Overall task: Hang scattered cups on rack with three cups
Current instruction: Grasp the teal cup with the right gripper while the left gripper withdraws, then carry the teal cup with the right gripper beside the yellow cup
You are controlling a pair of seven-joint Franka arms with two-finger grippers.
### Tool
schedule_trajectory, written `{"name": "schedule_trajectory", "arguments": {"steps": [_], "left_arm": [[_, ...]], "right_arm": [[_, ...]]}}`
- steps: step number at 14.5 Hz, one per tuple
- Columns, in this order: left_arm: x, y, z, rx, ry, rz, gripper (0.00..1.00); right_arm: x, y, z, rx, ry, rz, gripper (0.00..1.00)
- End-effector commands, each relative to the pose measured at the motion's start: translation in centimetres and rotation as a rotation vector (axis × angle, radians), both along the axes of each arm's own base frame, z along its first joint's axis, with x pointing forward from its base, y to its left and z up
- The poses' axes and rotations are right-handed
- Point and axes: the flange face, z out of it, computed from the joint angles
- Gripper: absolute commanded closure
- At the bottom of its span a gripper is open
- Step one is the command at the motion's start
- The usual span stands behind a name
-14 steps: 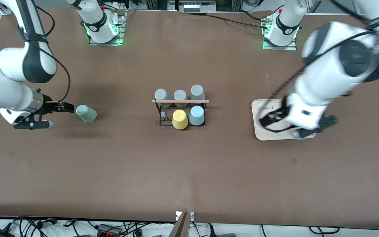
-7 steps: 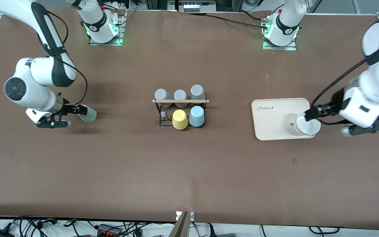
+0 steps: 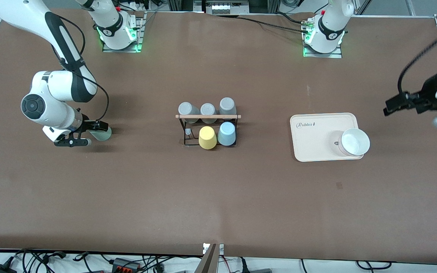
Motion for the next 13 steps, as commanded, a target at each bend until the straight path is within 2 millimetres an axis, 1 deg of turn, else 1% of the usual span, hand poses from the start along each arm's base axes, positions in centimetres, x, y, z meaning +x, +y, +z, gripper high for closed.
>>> {"name": "schedule_trajectory", "arguments": {"steps": [1,2,3,4,5,6,7,9,10,12,13], "left_arm": [[-3.2,0.7,1.3,0.013,-0.021,-0.051,0.00],[-3.6,0.7,1.6,0.016,-0.037,-0.063,0.00],[-4.0,1.3,1.4,0.017,-0.045,-0.069,0.00],[-4.6,1.4,1.4,0.022,-0.050,-0.069,0.00],[-5.1,1.6,1.1,0.025,-0.056,-0.066,0.00],[-5.6,1.8,1.3,0.027,-0.064,-0.063,0.00],[-5.7,2.0,1.2,0.027,-0.059,-0.057,0.00],[-5.4,2.4,1.4,0.026,-0.062,-0.040,0.00],[-5.3,2.6,1.3,0.026,-0.061,-0.038,0.00],[-4.9,3.2,1.2,0.025,-0.056,-0.023,0.00],[-4.9,3.2,1.2,0.025,-0.054,-0.023,0.00]], "right_arm": [[-0.2,0.3,-0.3,-0.014,-0.005,-0.010,0.00],[-0.2,0.3,-0.3,-0.014,-0.004,-0.010,0.00],[-0.2,0.4,-0.2,-0.013,-0.005,-0.008,0.03],[-0.1,0.3,-0.2,-0.013,-0.006,-0.011,0.28],[-0.1,0.3,-0.2,-0.013,-0.003,-0.010,0.45],[-0.1,0.4,-0.1,-0.014,-0.001,-0.006,0.61],[-0.1,0.5,0.0,-0.012,-0.001,0.003,0.67],[0.6,0.7,1.6,-0.012,-0.009,0.011,0.71],[1.4,0.9,3.2,-0.014,-0.018,0.007,0.71],[3.0,3.2,7.2,-0.015,0.001,0.031,0.71],[4.1,4.5,9.8,-0.015,0.025,0.038,0.71]]}}
